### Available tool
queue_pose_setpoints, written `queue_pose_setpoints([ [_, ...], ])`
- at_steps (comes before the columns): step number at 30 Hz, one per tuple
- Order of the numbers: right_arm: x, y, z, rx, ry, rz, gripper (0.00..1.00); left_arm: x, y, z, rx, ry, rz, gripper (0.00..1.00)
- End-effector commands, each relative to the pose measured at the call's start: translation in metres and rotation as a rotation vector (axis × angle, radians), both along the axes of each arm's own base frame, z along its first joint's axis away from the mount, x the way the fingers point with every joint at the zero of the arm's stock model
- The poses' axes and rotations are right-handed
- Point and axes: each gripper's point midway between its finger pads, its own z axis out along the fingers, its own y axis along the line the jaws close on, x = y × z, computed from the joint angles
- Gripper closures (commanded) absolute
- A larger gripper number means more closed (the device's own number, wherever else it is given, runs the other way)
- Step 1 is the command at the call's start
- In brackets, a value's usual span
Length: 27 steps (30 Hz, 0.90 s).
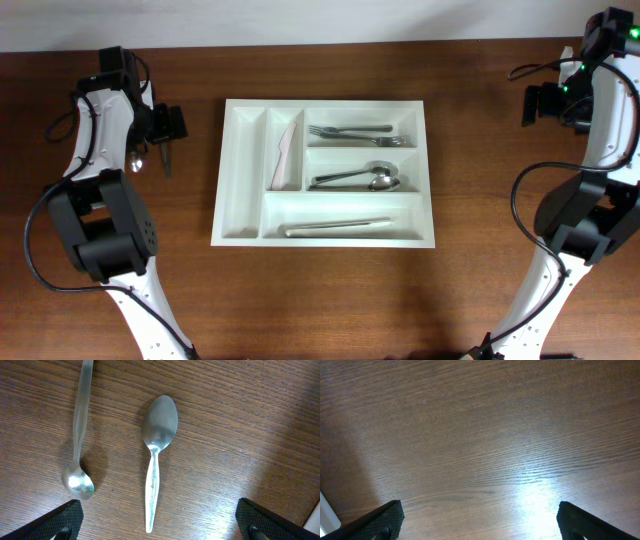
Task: Pack container
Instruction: 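Lower the left gripper onto a spoon and grasp its handle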
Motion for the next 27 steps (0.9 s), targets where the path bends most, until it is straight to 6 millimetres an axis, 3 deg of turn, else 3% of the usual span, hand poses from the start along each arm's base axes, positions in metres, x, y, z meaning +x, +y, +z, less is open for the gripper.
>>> queue_pose_setpoints([
  [1,-0.001,0.001,0.001,0.005,-0.001,0.006,0.01,0.000,0.002,-0.006,0.004,0.014,-0.015,0.00],
  [8,-0.001,0.001,0.001,0.005,-0.001,0.006,0.01,-0.001,-0.001,-0.012,-0.019,0.022,-0.018,0.00],
  [14,-0.001,0.001,0.001,0.005,-0.001,0.006,0.01,-0.007,-0.001,-0.035,-0.027,0.079,-0.015,0.00],
  [27,-0.001,0.001,0.001,0.005,-0.001,0.006,0.01,-0.004,-0.003,-0.037,-0.059,0.063,-0.015,0.00],
])
